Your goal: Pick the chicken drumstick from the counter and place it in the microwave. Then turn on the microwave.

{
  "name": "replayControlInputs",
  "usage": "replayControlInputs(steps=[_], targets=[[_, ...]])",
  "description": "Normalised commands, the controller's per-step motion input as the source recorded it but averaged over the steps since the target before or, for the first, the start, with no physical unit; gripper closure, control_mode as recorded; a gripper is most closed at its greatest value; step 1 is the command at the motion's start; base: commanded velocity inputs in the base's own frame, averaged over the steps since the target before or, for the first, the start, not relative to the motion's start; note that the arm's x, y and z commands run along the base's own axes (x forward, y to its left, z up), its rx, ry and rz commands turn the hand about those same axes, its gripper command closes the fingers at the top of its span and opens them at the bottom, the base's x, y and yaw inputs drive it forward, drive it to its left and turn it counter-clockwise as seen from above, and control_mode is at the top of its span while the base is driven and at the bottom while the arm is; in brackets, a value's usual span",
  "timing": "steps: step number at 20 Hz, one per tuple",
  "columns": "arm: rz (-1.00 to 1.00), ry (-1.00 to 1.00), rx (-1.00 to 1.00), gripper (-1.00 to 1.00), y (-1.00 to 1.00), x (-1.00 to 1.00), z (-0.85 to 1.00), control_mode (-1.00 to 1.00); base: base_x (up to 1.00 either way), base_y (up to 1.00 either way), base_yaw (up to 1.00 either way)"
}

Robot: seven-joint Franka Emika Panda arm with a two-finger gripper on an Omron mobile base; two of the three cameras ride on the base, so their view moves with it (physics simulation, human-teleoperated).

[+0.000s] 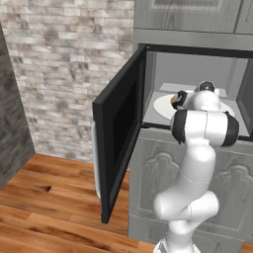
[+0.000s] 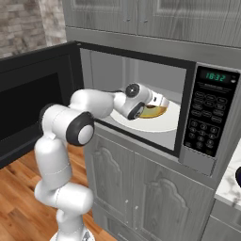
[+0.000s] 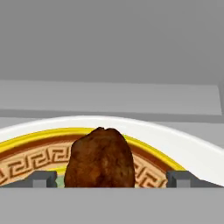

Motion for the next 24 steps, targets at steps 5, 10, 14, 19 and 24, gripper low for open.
replayControlInputs(steps=[5,10,14,19,24], targets=[[0.0,0.0,0.0,-1.0,0.0,-0.27,0.0,-1.0,0.0,0.0,0.0],[0.0,-0.05,0.0,-1.0,0.0,-0.17,0.06,-1.0,0.0,0.0,0.0],[0.0,-0.08,0.0,-1.0,0.0,-0.18,0.12,-1.0,0.0,0.0,0.0],[0.0,-0.04,0.0,-1.0,0.0,-0.31,0.12,-1.0,0.0,0.0,0.0],[0.0,-0.03,0.0,-1.0,0.0,-0.45,0.1,-1.0,0.0,0.0,0.0]])
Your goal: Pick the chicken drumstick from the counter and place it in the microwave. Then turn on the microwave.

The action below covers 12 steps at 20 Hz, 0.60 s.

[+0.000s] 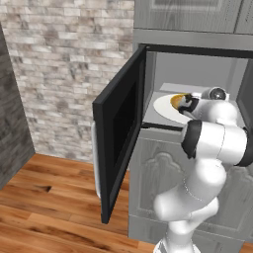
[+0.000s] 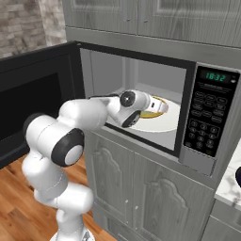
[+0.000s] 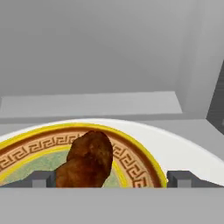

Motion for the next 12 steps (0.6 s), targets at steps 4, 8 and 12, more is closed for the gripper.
replayControlInputs(steps=[4,8,12], targets=[[0.01,0.0,0.0,-1.0,0.0,-0.43,0.13,-1.0,0.0,0.0,0.0],[0.01,-0.02,0.0,-1.0,0.0,-0.36,0.18,-1.0,0.0,0.0,0.0],[0.0,-0.04,0.0,-1.0,0.03,-0.32,0.27,-1.0,0.0,0.0,0.0]])
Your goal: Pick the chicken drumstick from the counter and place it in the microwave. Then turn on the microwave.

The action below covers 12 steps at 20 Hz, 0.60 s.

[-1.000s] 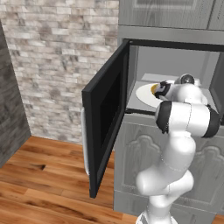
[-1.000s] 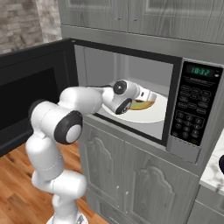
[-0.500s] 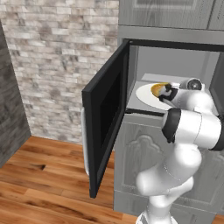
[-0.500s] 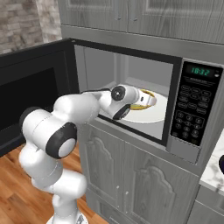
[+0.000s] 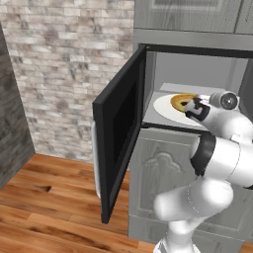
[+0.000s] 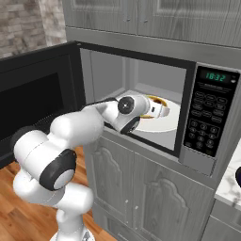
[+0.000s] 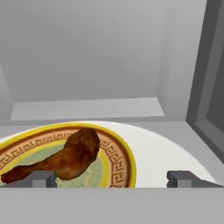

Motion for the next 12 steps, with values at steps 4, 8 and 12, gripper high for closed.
replayControlInputs(steps=[4,8,12], targets=[[0.0,-0.03,0.0,-1.0,0.1,-0.35,0.27,-1.0,0.0,0.0,0.0],[0.0,-0.04,0.0,-1.0,0.16,-0.4,0.23,-1.0,0.0,0.0,0.0],[0.0,-0.03,0.0,-1.0,0.25,-0.4,0.18,-1.0,0.0,0.0,0.0]])
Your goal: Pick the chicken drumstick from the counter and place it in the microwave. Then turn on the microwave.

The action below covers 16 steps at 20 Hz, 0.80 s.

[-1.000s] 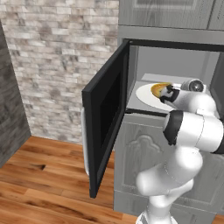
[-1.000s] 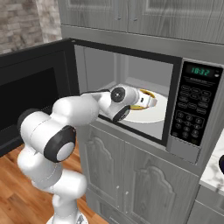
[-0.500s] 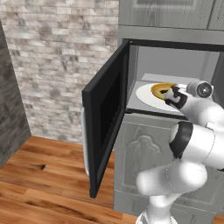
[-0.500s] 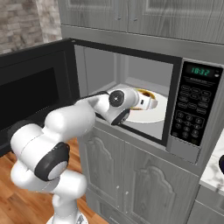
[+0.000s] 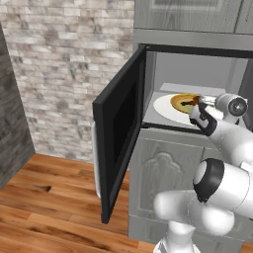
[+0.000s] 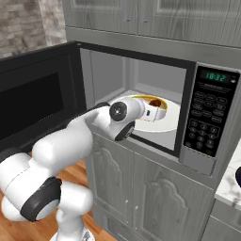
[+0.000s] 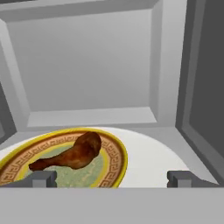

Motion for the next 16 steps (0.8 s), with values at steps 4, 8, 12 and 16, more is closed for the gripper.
replayControlInputs(steps=[4,8,12,16], targets=[[0.01,-0.02,0.0,-1.0,0.33,-0.32,0.13,-1.0,0.0,0.0,0.0],[0.03,-0.01,0.0,-1.0,0.33,-0.39,0.12,-1.0,0.0,0.0,0.0],[0.03,0.0,0.0,-1.0,0.31,-0.45,0.09,-1.0,0.0,0.0,0.0],[0.02,-0.01,0.0,-1.0,0.24,-0.38,0.14,-1.0,0.0,0.0,0.0]])
